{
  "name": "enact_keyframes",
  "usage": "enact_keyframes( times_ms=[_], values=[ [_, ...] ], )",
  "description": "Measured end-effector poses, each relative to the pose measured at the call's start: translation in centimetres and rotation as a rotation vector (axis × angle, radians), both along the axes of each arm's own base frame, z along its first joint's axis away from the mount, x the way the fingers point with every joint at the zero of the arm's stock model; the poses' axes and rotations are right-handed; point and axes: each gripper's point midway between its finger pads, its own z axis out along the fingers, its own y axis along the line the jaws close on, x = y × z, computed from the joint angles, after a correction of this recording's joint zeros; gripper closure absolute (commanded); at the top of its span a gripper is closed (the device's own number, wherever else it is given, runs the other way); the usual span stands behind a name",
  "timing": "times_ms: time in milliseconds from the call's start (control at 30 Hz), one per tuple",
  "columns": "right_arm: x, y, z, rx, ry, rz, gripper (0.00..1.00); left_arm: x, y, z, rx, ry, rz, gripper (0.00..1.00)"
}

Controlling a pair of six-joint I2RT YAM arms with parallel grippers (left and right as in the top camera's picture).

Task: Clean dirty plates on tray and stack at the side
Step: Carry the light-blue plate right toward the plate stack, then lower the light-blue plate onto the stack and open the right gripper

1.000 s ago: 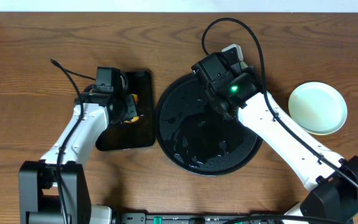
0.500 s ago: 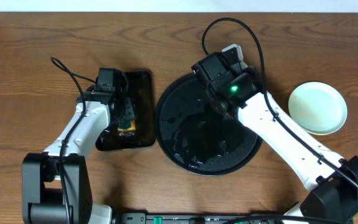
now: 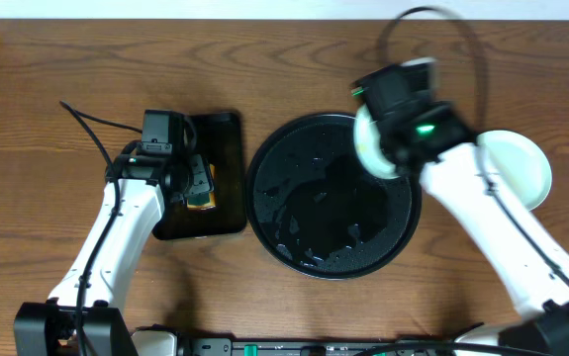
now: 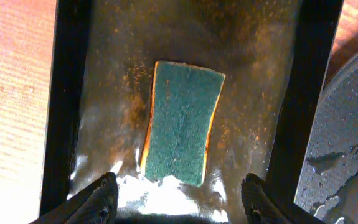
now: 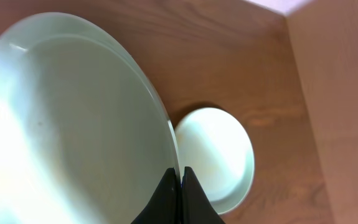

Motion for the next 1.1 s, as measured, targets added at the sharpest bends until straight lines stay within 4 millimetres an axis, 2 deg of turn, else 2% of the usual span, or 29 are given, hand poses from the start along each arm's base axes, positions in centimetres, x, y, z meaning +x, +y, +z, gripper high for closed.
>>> enact_keyframes(
  times_ms=[100,200,400,533,700,900,1000,1100],
  values=[
    [-0.1,-4.3,0.8,0.060,-0.029,-0.120,0.99,-0.5,0.0,-0.2,-0.001,0.021,0.004,0.36],
    [-0.6,-8.4,0.8,0.117,-0.035,-0.236,0.99,-0.5,0.0,-0.2,-0.006,0.024,0.006,0.36],
    [-2.9,-15.8,-1.0,0.237,0.005,-0.465,0.99,-0.6,-0.2,-0.2,-0.015,0.028,0.005,0.36],
    [-4.2,-18.8,-2.5,0.288,0.011,-0.561,0.99,-0.6,-0.2,-0.2,-0.016,0.028,0.005,0.36],
    [-5.4,-20.9,-5.8,0.380,0.025,-0.631,0.99,-0.6,-0.3,-0.3,-0.019,0.029,0.004,0.36],
    [-6.8,-21.6,-10.2,0.473,0.056,-0.671,0.99,-0.7,-0.3,-0.3,-0.019,0.031,0.004,0.36],
    [-7.1,-21.7,-11.4,0.495,0.058,-0.679,0.99,-0.7,-0.3,-0.3,-0.019,0.032,0.004,0.36],
    [-6.8,-21.7,-11.5,0.502,0.043,-0.673,0.97,-0.7,-0.3,-0.3,-0.018,0.033,0.004,0.36]
  ],
)
